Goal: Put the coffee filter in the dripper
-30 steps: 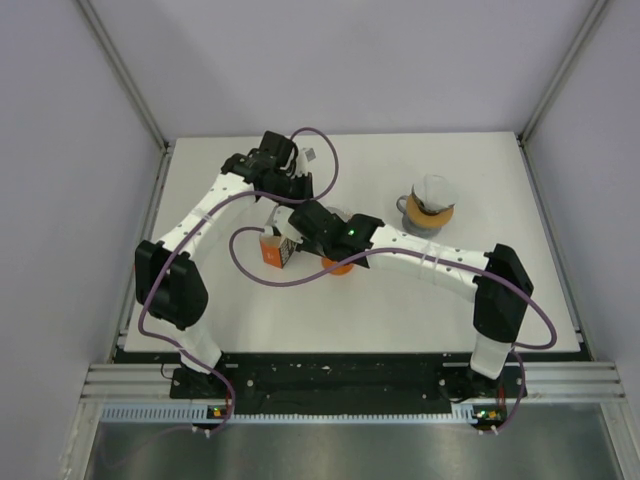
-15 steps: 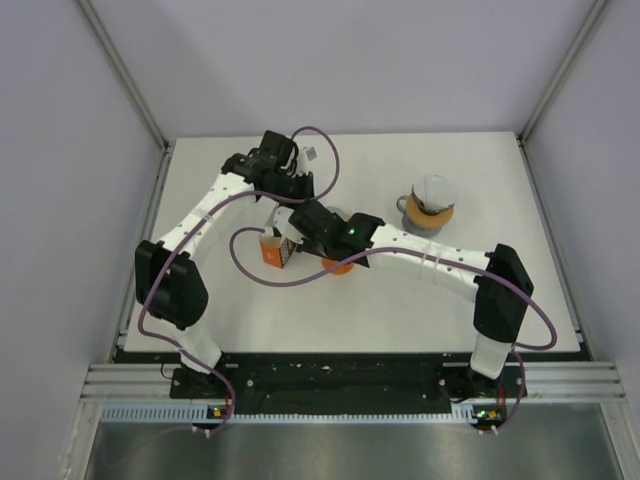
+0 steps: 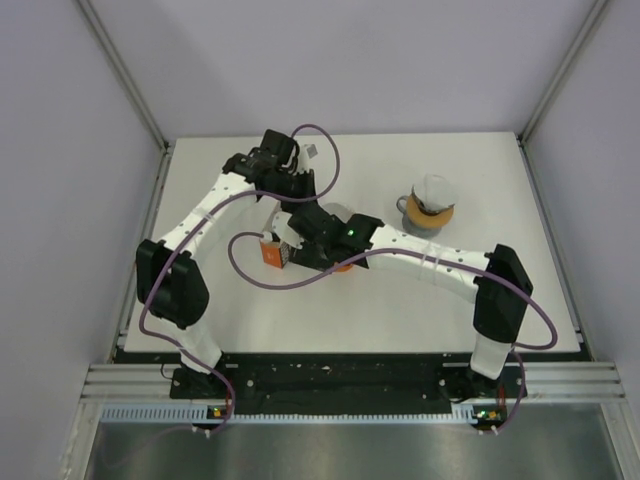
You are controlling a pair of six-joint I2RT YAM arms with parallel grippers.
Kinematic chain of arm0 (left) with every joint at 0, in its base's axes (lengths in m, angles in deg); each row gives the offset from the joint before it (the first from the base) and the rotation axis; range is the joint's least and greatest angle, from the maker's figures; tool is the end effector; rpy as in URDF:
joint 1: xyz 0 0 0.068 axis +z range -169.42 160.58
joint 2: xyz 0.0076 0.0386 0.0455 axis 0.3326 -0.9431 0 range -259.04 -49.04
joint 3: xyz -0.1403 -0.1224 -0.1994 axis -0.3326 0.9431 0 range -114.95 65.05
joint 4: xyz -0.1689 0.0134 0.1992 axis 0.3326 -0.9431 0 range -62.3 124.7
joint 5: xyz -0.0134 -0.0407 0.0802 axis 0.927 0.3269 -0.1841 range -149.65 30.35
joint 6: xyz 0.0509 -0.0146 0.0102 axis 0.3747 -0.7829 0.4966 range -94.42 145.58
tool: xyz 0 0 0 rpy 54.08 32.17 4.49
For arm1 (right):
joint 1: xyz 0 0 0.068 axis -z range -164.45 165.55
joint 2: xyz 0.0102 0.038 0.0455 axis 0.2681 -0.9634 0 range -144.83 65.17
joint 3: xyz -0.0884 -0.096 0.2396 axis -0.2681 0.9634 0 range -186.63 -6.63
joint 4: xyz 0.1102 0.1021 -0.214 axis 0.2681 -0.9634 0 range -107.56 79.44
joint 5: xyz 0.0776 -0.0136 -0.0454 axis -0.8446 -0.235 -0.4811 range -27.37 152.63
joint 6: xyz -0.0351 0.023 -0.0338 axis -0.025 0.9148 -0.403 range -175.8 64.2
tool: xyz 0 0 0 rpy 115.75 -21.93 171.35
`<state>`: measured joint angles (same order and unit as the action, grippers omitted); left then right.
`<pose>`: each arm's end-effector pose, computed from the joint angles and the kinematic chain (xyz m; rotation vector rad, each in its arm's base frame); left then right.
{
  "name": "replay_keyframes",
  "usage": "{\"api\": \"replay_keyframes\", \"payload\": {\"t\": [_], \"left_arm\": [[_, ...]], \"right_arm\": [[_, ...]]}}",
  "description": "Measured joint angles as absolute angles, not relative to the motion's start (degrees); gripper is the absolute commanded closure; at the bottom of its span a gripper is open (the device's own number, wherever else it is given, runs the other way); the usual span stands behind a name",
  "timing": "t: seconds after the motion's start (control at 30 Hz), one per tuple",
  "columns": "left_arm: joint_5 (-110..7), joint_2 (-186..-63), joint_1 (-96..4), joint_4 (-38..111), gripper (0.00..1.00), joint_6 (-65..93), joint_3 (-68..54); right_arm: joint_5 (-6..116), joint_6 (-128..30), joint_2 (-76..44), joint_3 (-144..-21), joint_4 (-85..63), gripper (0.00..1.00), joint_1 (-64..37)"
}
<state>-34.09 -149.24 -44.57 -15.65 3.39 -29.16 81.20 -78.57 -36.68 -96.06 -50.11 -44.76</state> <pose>0.3333 -0.1734 0.3191 0.2496 2.6415 -0.8714 0.2043 0.3356 0.2930 -1.4983 1.8961 -0.1059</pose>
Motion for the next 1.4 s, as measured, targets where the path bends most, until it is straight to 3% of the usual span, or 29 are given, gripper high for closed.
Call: {"api": "replay_keyframes", "payload": {"t": [0.13,0.4,0.97,1.4], "left_arm": [[-34.0,-149.6,-44.6,-15.3,1.00,3.2,-29.4],[-33.5,-149.6,-45.1,-16.9,0.99,3.7,-29.5],[-32.5,-149.6,-45.2,-17.7,0.53,5.0,-30.5],[-32.5,-149.5,-45.2,-19.4,0.24,7.1,-33.1]], "right_arm": [[79.5,-78.4,-36.0,-95.8,-51.1,0.25,-44.8],[78.5,-76.1,-26.9,-92.6,-49.1,0.23,-42.8],[72.4,-71.0,-13.2,-86.5,-45.3,0.18,-35.4],[68.4,-65.6,-10.9,-85.2,-42.6,0.11,-28.5]]}}
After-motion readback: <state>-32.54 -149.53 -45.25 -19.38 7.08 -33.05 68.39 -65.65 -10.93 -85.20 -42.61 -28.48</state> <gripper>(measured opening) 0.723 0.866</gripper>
